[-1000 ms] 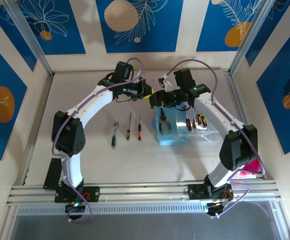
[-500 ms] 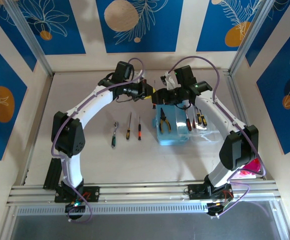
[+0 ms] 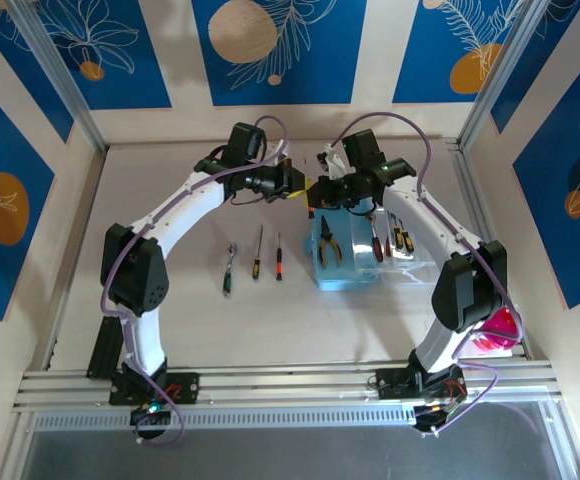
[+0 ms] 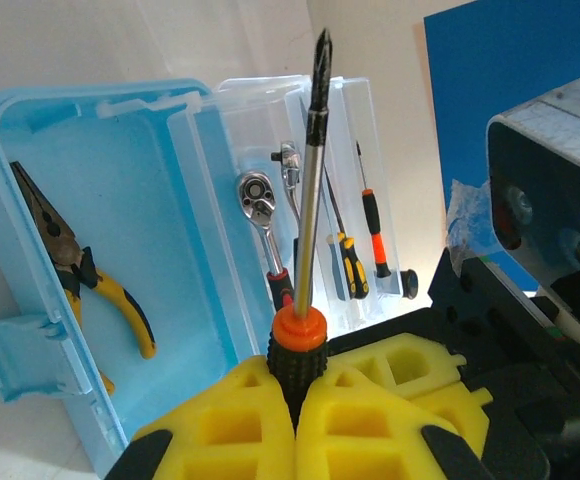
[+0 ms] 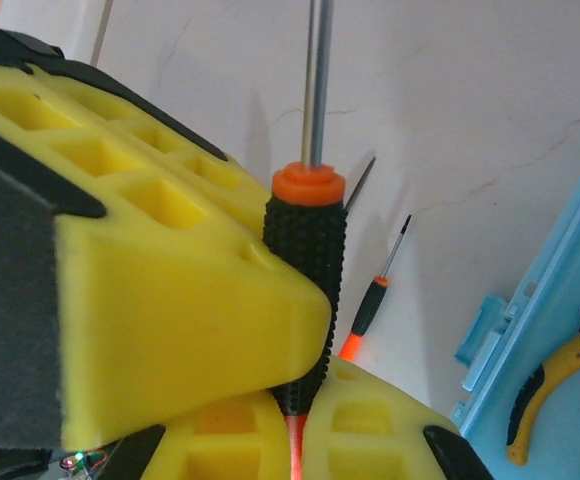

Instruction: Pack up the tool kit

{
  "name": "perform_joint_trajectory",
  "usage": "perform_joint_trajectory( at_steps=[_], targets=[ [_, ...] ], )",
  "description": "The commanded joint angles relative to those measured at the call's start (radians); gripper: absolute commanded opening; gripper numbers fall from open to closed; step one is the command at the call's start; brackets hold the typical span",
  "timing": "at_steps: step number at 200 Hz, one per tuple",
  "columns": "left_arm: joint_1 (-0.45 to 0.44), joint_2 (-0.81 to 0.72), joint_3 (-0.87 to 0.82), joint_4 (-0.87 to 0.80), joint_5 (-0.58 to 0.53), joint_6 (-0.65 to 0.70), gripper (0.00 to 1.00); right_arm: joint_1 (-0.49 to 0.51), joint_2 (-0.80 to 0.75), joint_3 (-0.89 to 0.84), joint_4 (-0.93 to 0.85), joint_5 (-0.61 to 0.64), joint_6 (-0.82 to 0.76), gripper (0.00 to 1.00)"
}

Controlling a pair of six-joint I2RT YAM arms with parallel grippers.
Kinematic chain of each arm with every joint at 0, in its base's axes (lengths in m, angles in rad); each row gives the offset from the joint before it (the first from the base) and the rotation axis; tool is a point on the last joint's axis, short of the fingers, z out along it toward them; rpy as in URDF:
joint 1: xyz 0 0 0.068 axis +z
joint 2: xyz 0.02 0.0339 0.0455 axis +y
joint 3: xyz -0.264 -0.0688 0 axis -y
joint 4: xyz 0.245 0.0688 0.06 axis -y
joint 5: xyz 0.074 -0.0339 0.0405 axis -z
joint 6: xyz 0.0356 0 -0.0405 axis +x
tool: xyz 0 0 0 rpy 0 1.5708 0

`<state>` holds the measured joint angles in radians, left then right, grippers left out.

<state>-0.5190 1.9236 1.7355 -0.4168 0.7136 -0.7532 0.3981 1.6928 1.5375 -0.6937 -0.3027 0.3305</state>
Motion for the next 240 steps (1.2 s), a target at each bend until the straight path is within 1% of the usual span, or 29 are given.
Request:
perform_joint_trajectory(
  at_steps=[1,16,25,34,41,43,51,54,57,59,69,73,85,98,109,146,174,216,240],
  targets=[
    [-0.008,-0.035,0.000,0.032,0.045,0.007,0.00,0.003,-0.010,0.013,-0.002,-0.037,-0.010,0.00],
    [0.000,-0.035,0.001,0.002,0.027,0.029,0.30,-0.011,-0.027,0.010,-0.022,-0.034,-0.023,0.00],
    [0.010,-0.040,0.007,-0.035,0.006,0.052,0.45,-0.025,-0.043,0.006,-0.046,-0.022,-0.041,0.00],
    [0.025,-0.045,0.012,-0.089,-0.031,0.086,0.58,-0.047,-0.064,0.003,-0.080,0.004,-0.062,0.00],
    [0.037,-0.050,0.022,-0.143,-0.068,0.124,0.62,-0.068,-0.080,0.002,-0.112,0.026,-0.081,0.00],
    [0.042,-0.052,0.023,-0.162,-0.080,0.135,0.67,-0.076,-0.085,0.000,-0.123,0.031,-0.087,0.00],
    [0.058,-0.056,0.039,-0.237,-0.139,0.181,0.78,-0.106,-0.107,-0.002,-0.163,0.062,-0.107,0.00],
    [0.063,-0.058,0.045,-0.267,-0.163,0.200,0.84,-0.120,-0.115,-0.001,-0.179,0.079,-0.112,0.00],
    [0.069,-0.061,0.050,-0.290,-0.192,0.217,0.97,-0.132,-0.122,0.001,-0.197,0.096,-0.118,0.00],
    [0.073,-0.061,0.052,-0.312,-0.211,0.229,0.99,-0.143,-0.127,0.001,-0.212,0.107,-0.123,0.00],
    [0.091,-0.065,0.067,-0.399,-0.299,0.280,1.00,-0.192,-0.144,0.013,-0.285,0.180,-0.132,0.00],
    [0.096,-0.066,0.070,-0.430,-0.329,0.298,1.00,-0.216,-0.146,0.025,-0.321,0.236,-0.131,0.00],
    [0.112,-0.066,0.079,-0.508,-0.428,0.342,1.00,-0.285,-0.149,0.053,-0.423,0.350,-0.131,0.00],
    [0.123,-0.062,0.078,-0.565,-0.503,0.377,1.00,-0.345,-0.154,0.071,-0.505,0.459,-0.143,0.00],
    [0.129,-0.055,0.076,-0.598,-0.537,0.397,1.00,-0.383,-0.155,0.076,-0.554,0.516,-0.152,0.00],
    [0.130,-0.035,0.056,-0.621,-0.557,0.423,1.00,-0.462,-0.141,0.031,-0.600,0.662,-0.144,0.00],
    [0.131,-0.040,0.019,-0.597,-0.546,0.422,1.00,-0.471,-0.124,-0.011,-0.604,0.743,-0.140,0.00],
    [0.131,-0.032,0.003,-0.602,-0.542,0.428,1.00,-0.463,-0.109,-0.076,-0.563,0.752,-0.142,0.00],
    [0.131,-0.037,-0.013,-0.590,-0.535,0.419,1.00,-0.441,-0.089,-0.098,-0.547,0.751,-0.139,0.00]
  ],
)
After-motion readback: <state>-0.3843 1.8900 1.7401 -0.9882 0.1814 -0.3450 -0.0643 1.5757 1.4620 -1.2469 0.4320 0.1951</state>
